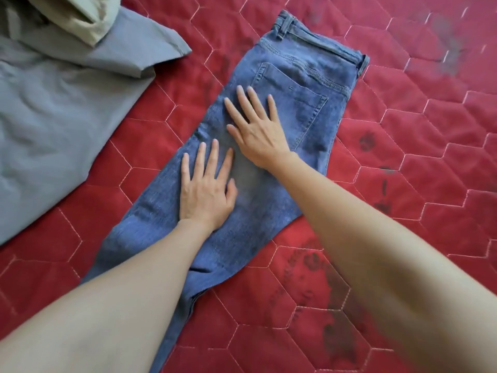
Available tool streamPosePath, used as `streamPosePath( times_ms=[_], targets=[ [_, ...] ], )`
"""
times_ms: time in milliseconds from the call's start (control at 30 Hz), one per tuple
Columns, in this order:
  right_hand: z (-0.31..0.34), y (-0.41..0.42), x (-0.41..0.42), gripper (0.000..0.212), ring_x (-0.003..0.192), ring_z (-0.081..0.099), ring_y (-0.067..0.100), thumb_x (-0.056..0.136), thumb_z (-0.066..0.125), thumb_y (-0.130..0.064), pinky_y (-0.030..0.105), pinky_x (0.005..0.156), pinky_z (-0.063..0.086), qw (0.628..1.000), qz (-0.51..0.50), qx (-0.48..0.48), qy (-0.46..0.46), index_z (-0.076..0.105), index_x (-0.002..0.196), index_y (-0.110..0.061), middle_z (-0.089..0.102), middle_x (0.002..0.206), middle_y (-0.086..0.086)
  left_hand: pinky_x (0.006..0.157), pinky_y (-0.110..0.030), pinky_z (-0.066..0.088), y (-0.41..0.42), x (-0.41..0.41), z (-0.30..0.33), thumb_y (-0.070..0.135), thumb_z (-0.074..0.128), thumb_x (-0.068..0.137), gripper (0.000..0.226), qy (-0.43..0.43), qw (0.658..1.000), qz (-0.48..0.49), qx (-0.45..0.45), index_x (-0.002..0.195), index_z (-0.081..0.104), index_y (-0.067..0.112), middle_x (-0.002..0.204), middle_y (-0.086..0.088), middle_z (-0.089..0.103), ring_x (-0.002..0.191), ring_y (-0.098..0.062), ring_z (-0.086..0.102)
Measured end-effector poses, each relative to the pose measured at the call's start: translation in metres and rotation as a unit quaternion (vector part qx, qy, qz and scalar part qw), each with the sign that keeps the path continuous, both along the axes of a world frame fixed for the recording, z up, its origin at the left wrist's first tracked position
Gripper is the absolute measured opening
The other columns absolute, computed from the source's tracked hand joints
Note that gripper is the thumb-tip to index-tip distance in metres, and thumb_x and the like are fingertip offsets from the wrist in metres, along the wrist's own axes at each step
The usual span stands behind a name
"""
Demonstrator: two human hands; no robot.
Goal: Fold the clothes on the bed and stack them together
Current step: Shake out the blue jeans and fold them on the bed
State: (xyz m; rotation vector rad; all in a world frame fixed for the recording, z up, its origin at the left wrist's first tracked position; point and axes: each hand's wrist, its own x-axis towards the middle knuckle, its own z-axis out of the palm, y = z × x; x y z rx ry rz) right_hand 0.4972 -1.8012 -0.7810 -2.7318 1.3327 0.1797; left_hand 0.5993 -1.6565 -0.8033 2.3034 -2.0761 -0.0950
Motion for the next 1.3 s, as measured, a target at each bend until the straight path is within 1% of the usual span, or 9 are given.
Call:
streamPosePath(
  times_ms=[100,300,433,500,600,800,967,1133,1300],
  targets=[
    [-0.005,-0.048,-0.018,0.058,0.15,0.005,0.019,0.101,0.018,-0.053,0.051,0.119,0.001,0.994,0.09,-0.02,0.054,0.011,0.154,-0.031,0.007,0.162,0.0,0.117,-0.054,0.01,-0.001,0.0,-0.002,0.037,0.032,0.092,0.061,0.0,1.0,0.0,-0.007,0.151,0.031,0.02,0.159,-0.011,0.022,0.147,-0.03,0.019],
    [0.006,-0.125,-0.097,0.059,0.15,0.0,0.025,0.102,0.019,-0.046,0.056,0.118,-0.002,0.986,-0.151,-0.03,0.055,0.009,0.155,-0.02,0.006,0.163,0.002,0.118,-0.053,0.01,-0.002,0.0,-0.005,0.038,0.032,0.09,0.063,-0.004,1.0,0.001,-0.011,0.151,0.03,0.021,0.16,-0.01,0.021,0.147,-0.03,0.018],
    [0.013,-0.06,-0.043,0.057,0.149,0.004,0.027,0.102,0.022,-0.044,0.053,0.118,0.0,0.977,-0.203,-0.022,-0.068,0.021,0.153,-0.018,0.01,0.161,0.011,0.118,-0.053,0.008,-0.001,0.001,-0.004,0.038,0.033,0.091,0.062,0.0,1.0,0.005,-0.008,0.151,0.029,0.022,0.16,-0.01,0.02,0.148,-0.029,0.016],
    [0.01,0.003,-0.023,0.055,0.149,0.012,0.025,0.101,0.022,-0.045,0.053,0.118,0.004,0.982,-0.153,-0.004,-0.106,0.028,0.151,-0.023,0.018,0.16,0.009,0.118,-0.054,0.007,-0.001,0.001,-0.004,0.038,0.034,0.091,0.062,0.003,1.0,0.0,-0.006,0.151,0.03,0.022,0.16,-0.01,0.02,0.148,-0.03,0.016],
    [-0.002,0.069,-0.043,0.054,0.148,0.017,0.023,0.101,0.021,-0.048,0.054,0.118,0.007,0.997,-0.067,-0.004,-0.036,0.029,0.151,-0.029,0.021,0.16,0.005,0.118,-0.054,0.007,0.0,0.001,-0.006,0.039,0.033,0.091,0.063,-0.005,1.0,-0.005,-0.011,0.151,0.031,0.021,0.16,-0.01,0.02,0.147,-0.03,0.017],
    [-0.007,0.07,-0.107,0.054,0.149,0.007,0.022,0.102,0.024,-0.043,0.056,0.117,0.004,0.971,-0.239,-0.017,0.021,0.02,0.153,-0.026,0.015,0.161,-0.001,0.117,-0.053,0.004,0.001,0.001,-0.003,0.039,0.029,0.093,0.062,-0.003,1.0,-0.004,0.016,0.152,0.024,0.022,0.161,-0.01,0.016,0.148,-0.029,0.013],
    [0.01,0.099,-0.078,0.052,0.149,0.008,0.024,0.101,0.03,-0.037,0.053,0.118,0.0,0.972,-0.232,-0.03,-0.028,0.029,0.151,-0.022,0.017,0.16,0.007,0.117,-0.058,-0.002,0.008,-0.009,0.015,0.041,0.029,0.1,0.06,0.042,0.993,0.02,0.11,0.154,0.013,0.022,0.163,-0.008,0.002,0.149,-0.028,-0.001],
    [0.001,0.158,-0.06,0.051,0.149,0.012,0.023,0.102,0.028,-0.038,0.053,0.117,0.002,0.98,-0.193,-0.01,-0.046,0.029,0.151,-0.025,0.019,0.16,0.007,0.111,-0.066,0.011,0.123,-0.04,0.034,0.041,0.028,0.096,0.055,0.048,0.996,0.028,0.073,0.143,0.045,0.019,0.152,-0.013,0.037,0.141,-0.036,0.031],
    [-0.009,0.183,-0.069,0.055,0.15,0.0,0.023,0.103,0.023,-0.042,0.049,0.119,-0.001,0.982,-0.188,0.03,0.0,0.012,0.154,-0.026,0.004,0.162,0.005,0.111,-0.064,0.019,0.198,-0.032,0.022,0.041,0.045,0.097,0.062,0.022,0.992,-0.001,0.126,0.152,0.026,0.02,0.161,-0.008,0.018,0.146,-0.039,0.013]
  ],
)
